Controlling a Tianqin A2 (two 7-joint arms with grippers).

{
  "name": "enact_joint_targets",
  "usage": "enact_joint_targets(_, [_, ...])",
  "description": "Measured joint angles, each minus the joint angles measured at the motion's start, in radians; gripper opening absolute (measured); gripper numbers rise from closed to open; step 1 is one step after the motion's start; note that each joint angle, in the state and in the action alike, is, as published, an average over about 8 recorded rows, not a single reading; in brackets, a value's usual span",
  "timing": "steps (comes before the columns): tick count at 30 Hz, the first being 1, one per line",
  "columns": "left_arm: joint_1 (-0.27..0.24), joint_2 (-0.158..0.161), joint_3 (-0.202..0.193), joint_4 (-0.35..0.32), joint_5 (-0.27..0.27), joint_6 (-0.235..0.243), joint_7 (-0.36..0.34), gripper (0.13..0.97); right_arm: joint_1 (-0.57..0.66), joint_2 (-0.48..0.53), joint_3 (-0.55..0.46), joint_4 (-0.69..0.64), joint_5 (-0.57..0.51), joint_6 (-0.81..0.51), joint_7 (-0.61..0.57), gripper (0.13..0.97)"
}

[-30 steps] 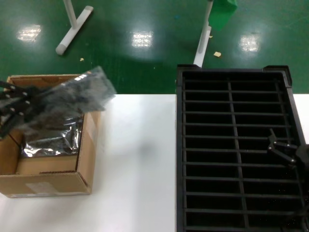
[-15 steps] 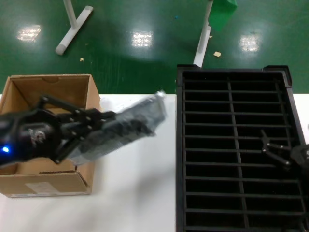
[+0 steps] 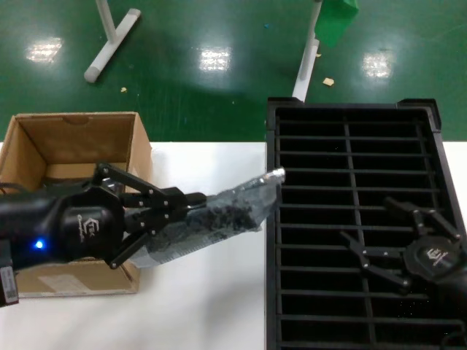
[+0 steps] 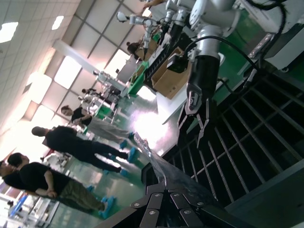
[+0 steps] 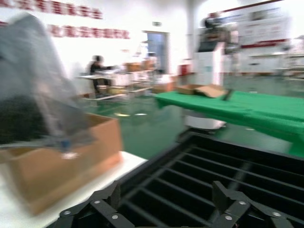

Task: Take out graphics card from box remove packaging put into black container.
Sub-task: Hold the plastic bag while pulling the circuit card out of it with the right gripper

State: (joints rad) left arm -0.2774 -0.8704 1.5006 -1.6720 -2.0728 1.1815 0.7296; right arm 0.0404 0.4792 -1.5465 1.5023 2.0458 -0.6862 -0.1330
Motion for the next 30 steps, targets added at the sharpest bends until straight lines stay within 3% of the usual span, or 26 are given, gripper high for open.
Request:
enact_joint_targets(3, [-0.006,0.005,0.007,0.005,-0.002,0.008,0.007,0.142,0.030,0.034,-0.012,-0.039,0.029,-0.098,-0.006,0.776])
enact_joint_targets(10, [0.001,0.015,0.025,0.001,-0.020,0.029,-0.015,0.142,0.105,0.080,-0.039,-0.124,0.065,-0.228,0.004,0.600])
enact_joint_targets(15, [-0.028,0.028,0.058,0.031,-0.053,0.109,-0.004,0.142,0.144,0.096,-0.053,-0.181,0.080,-0.286,0.015,0.496])
enact_joint_targets(21, [-0.107,0.060,0.111,0.132,-0.063,0.212,0.050,0.142,0.168,0.124,-0.063,-0.234,0.119,-0.388,0.043,0.363])
enact_joint_targets(30, [-0.190,0.099,0.160,0.259,-0.049,0.303,0.126,0.142,0.173,0.158,-0.075,-0.263,0.172,-0.503,0.112,0.223])
